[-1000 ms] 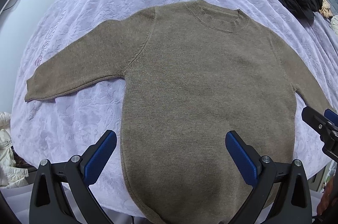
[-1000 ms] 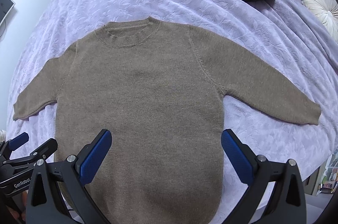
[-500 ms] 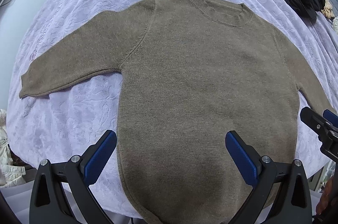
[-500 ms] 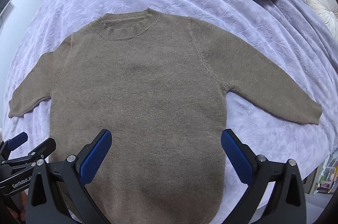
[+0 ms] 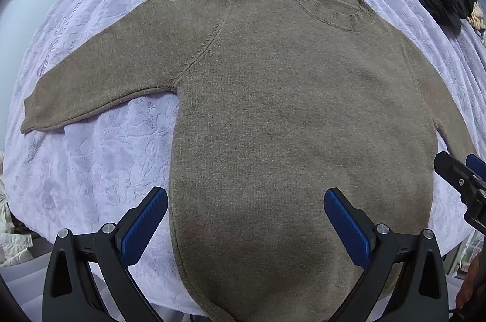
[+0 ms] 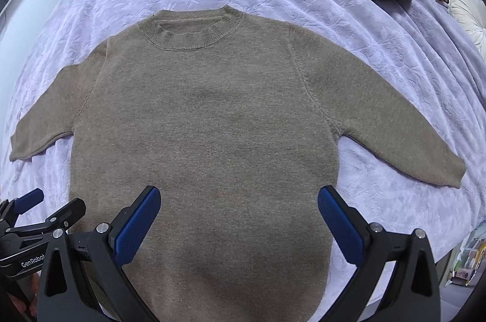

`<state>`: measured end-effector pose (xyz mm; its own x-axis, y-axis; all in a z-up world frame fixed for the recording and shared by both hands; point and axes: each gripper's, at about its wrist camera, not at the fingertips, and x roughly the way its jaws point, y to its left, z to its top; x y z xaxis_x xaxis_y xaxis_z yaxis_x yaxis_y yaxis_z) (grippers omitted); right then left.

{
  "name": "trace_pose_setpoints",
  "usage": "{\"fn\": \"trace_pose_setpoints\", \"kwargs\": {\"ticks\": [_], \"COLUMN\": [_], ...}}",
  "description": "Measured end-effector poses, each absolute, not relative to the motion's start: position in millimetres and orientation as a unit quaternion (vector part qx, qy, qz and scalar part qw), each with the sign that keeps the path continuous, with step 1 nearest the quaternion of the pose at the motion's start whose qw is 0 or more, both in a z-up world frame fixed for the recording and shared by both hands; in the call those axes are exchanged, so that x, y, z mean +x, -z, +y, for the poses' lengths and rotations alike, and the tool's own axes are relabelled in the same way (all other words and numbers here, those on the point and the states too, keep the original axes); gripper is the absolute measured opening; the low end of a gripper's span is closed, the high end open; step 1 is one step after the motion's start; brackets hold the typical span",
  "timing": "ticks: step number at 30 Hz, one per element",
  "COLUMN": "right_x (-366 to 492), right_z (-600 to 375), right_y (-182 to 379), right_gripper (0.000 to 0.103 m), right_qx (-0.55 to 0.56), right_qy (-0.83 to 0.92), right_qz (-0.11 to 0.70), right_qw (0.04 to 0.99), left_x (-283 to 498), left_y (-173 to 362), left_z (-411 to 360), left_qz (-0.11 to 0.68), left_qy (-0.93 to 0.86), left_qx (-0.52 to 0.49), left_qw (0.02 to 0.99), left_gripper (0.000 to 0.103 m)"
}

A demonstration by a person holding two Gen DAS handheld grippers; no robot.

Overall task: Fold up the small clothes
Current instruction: 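Grasp the sweater side edge with the left gripper and lift it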

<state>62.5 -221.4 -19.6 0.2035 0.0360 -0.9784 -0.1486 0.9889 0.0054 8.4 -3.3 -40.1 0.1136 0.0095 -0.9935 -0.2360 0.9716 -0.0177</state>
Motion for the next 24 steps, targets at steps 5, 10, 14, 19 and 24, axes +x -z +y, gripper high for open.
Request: {"fn": "trace_pose_setpoints", "kwargs": {"ticks": [5,10,14,19,24], "right_x": [62.6,60.7,59.2,58.2,56.5], "right_z": [-210.9,-206.5,-200.4,-183.4,-154.6], "right_y": [25.1,28.2,28.4,30.9,34.8], "right_gripper": [0.103,0.103,0.103,0.103,0.103], "right_qx": [-0.049,-0.048,-0.059,-0.069,-0.077], "right_qy": [-0.065,-0.062,-0.065,-0.079,-0.115], "right_qz": [0.632,0.633,0.634,0.635,0.635], "right_qw": [0.771,0.77,0.769,0.765,0.76], "left_x": [6.2,5.8,3.5,0.3,-0.2], "left_y": [41.4,44.3,46.5,45.6,50.3], "left_z": [6.0,13.5,19.4,39.9,109.4], "left_qz": [0.653,0.65,0.651,0.629,0.585], "left_qy": [-0.091,-0.095,-0.067,-0.048,-0.069], "left_qx": [-0.085,-0.092,-0.12,-0.178,-0.252], "left_qw": [0.747,0.748,0.747,0.756,0.768], "left_gripper": [0.103,0.103,0.103,0.103,0.103]}}
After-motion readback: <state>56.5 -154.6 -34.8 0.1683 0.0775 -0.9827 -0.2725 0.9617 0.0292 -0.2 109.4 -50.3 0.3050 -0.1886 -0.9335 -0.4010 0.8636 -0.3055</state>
